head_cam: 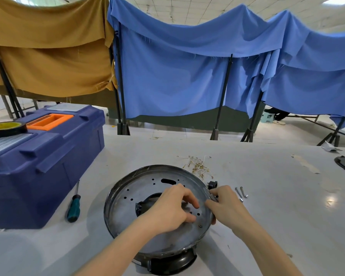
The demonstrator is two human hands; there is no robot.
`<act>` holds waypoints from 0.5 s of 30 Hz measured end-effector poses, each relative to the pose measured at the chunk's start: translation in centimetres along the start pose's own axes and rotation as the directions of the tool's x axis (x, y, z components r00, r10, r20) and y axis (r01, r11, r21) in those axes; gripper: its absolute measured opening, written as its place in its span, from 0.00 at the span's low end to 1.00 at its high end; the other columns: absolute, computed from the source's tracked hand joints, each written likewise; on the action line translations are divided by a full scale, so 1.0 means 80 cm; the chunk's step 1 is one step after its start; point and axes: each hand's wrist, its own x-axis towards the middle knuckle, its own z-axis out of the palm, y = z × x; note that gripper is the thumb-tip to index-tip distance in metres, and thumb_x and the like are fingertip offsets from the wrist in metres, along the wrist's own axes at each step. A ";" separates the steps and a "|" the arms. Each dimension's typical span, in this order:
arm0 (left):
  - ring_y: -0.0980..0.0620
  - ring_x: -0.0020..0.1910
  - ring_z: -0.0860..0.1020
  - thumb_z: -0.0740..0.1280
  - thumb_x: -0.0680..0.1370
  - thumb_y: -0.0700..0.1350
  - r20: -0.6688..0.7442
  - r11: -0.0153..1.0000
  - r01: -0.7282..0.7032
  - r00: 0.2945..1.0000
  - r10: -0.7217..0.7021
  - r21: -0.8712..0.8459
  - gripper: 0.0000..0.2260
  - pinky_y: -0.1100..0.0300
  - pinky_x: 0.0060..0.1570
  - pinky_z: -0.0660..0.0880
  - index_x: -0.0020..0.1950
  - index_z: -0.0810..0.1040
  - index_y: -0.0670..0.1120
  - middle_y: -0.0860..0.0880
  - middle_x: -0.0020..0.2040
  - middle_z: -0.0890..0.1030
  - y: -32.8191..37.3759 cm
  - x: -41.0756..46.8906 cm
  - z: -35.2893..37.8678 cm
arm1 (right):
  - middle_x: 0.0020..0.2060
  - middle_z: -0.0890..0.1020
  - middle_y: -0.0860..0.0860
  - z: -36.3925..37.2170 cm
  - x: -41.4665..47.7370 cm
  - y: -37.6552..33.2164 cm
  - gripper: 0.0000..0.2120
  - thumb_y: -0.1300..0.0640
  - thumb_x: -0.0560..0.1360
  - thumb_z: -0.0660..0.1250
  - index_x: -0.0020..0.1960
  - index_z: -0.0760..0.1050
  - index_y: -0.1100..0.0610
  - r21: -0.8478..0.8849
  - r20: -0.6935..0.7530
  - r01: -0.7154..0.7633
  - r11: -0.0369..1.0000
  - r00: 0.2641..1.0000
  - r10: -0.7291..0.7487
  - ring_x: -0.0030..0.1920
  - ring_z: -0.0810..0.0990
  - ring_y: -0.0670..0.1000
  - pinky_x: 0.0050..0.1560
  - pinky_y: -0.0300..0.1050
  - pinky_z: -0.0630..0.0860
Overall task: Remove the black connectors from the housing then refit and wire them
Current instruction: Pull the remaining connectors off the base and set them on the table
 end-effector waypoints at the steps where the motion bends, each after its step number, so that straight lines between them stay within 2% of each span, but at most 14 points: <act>1: 0.63 0.47 0.71 0.76 0.71 0.44 0.006 1.000 0.002 1.000 -0.002 -0.003 0.10 0.72 0.43 0.66 0.44 0.78 0.57 0.59 0.49 0.71 0.000 0.001 0.000 | 0.28 0.72 0.61 0.000 0.001 0.001 0.07 0.69 0.71 0.59 0.40 0.70 0.75 0.008 0.005 -0.001 1.000 1.000 0.001 0.21 0.77 0.50 0.24 0.40 0.61; 4: 0.62 0.48 0.71 0.76 0.70 0.45 0.011 1.000 0.005 1.000 -0.005 -0.002 0.10 0.71 0.45 0.67 0.42 0.77 0.57 0.57 0.49 0.71 0.001 0.003 0.000 | 0.28 0.71 0.60 0.001 0.003 0.004 0.07 0.69 0.71 0.59 0.38 0.69 0.74 0.036 0.009 -0.004 0.999 1.000 0.003 0.21 0.77 0.51 0.23 0.40 0.61; 7: 0.57 0.49 0.74 0.78 0.68 0.46 0.022 1.000 0.018 1.000 -0.018 0.007 0.09 0.65 0.46 0.73 0.42 0.79 0.54 0.56 0.48 0.72 0.004 0.005 0.001 | 0.28 0.71 0.60 0.002 0.006 0.006 0.07 0.70 0.71 0.59 0.37 0.69 0.74 0.081 0.009 -0.005 0.997 1.000 0.004 0.22 0.75 0.52 0.22 0.36 0.62; 10: 0.56 0.51 0.70 0.78 0.68 0.48 0.045 0.997 -0.015 0.999 0.012 0.071 0.10 0.66 0.45 0.67 0.45 0.81 0.52 0.55 0.49 0.71 0.006 0.004 0.005 | 0.26 0.73 0.62 0.001 0.004 0.010 0.12 0.65 0.75 0.61 0.40 0.70 0.75 0.099 0.045 -0.001 0.995 0.999 -0.003 0.20 0.73 0.47 0.20 0.33 0.60; 12: 0.57 0.54 0.67 0.78 0.68 0.49 0.062 0.995 -0.038 0.998 0.033 0.088 0.10 0.65 0.48 0.62 0.46 0.82 0.53 0.55 0.51 0.71 0.005 0.003 0.005 | 0.26 0.75 0.59 -0.006 0.004 0.010 0.16 0.56 0.77 0.65 0.41 0.75 0.70 0.119 0.017 0.023 0.993 1.000 -0.025 0.20 0.71 0.44 0.23 0.33 0.62; 13: 0.57 0.54 0.67 0.78 0.68 0.49 0.072 0.995 -0.042 0.997 0.035 0.089 0.11 0.66 0.48 0.62 0.47 0.82 0.53 0.56 0.52 0.71 0.004 0.003 0.005 | 0.26 0.76 0.56 -0.013 0.005 0.009 0.14 0.54 0.77 0.66 0.42 0.78 0.66 0.164 -0.030 0.043 0.985 0.999 -0.038 0.22 0.71 0.44 0.25 0.33 0.65; 15: 0.57 0.55 0.67 0.78 0.67 0.49 0.095 0.994 -0.041 0.995 0.031 0.103 0.13 0.65 0.49 0.63 0.49 0.83 0.53 0.56 0.54 0.71 0.003 0.002 0.001 | 0.27 0.77 0.50 -0.032 0.004 0.000 0.06 0.56 0.77 0.67 0.48 0.80 0.58 0.352 -0.135 0.097 0.931 0.990 -0.052 0.24 0.71 0.45 0.25 0.35 0.67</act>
